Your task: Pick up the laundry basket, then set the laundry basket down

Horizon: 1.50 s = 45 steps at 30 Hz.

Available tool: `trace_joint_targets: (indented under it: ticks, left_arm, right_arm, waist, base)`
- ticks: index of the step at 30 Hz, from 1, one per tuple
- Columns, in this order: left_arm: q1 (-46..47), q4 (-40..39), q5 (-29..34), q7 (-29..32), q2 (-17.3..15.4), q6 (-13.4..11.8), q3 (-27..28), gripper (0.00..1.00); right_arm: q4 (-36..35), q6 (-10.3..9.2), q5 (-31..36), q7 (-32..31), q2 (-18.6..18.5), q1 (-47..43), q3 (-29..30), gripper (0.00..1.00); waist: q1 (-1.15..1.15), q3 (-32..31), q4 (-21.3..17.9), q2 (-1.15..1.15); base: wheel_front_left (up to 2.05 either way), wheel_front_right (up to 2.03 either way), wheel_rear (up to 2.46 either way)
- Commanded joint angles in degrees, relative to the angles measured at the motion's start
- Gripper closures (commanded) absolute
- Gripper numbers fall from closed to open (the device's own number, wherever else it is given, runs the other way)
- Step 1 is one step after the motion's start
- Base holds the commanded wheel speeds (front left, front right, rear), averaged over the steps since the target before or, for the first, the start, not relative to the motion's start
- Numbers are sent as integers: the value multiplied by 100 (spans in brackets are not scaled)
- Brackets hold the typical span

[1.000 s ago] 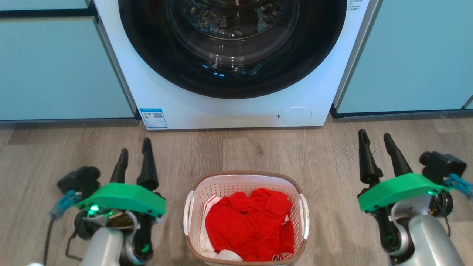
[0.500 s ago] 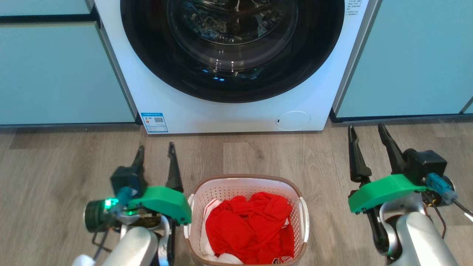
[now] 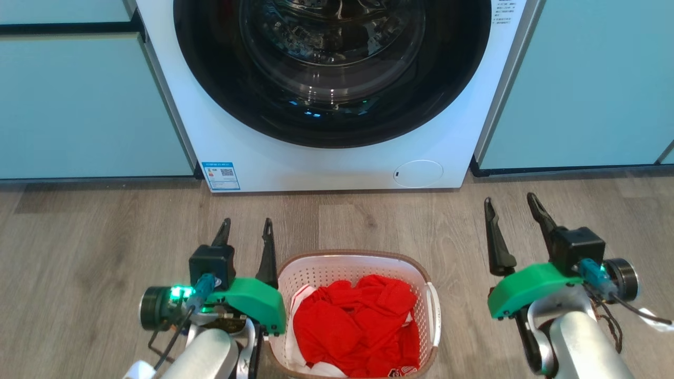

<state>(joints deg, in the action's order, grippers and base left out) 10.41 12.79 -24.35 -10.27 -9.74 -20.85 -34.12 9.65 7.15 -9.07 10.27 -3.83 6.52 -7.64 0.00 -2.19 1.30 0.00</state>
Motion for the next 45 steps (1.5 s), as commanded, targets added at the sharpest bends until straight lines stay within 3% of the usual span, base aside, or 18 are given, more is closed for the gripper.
trace_joint_targets:
  ticks: [1,6,15,21,26,32,38,45]
  left_arm:
    - [343,-137,147,-114,-1,73,210,0]
    - [353,37,693,-214,162,295,399,0]
    - [212,-556,1244,-366,525,640,1078,0]
    - [90,-939,1914,-467,626,613,1318,0]
    - [16,-942,1925,-473,664,674,1436,0]
    - [-150,-592,1382,-473,683,820,1569,0]
    - [-174,-8,1008,-473,685,1142,1459,0]
    - [-162,197,1001,-473,685,1180,1449,0]
  right_arm:
    - [-159,30,174,114,2,266,-114,0]
    - [-71,31,664,215,-12,354,-152,0]
    - [-371,33,1293,367,19,437,-241,0]
    - [-690,34,1799,467,31,363,-295,0]
    - [-652,34,1751,473,47,313,-249,0]
    - [-285,34,1244,473,77,217,-147,0]
    - [210,34,1091,473,85,162,-131,0]
    - [494,34,930,473,90,175,-187,0]
  waist:
    - [0,1,-1,0]
    - [0,-4,4,0]
    - [0,8,41,0]
    - [0,21,67,0]
    - [0,38,68,0]
    - [0,27,57,0]
    - [0,4,56,0]
    - [0,6,40,0]
  base:
    - [0,0,0]
    - [0,0,0]
    - [0,0,0]
    - [0,0,0]
    - [0,0,0]
    - [0,0,0]
    - [0,0,0]
    - [0,0,0]
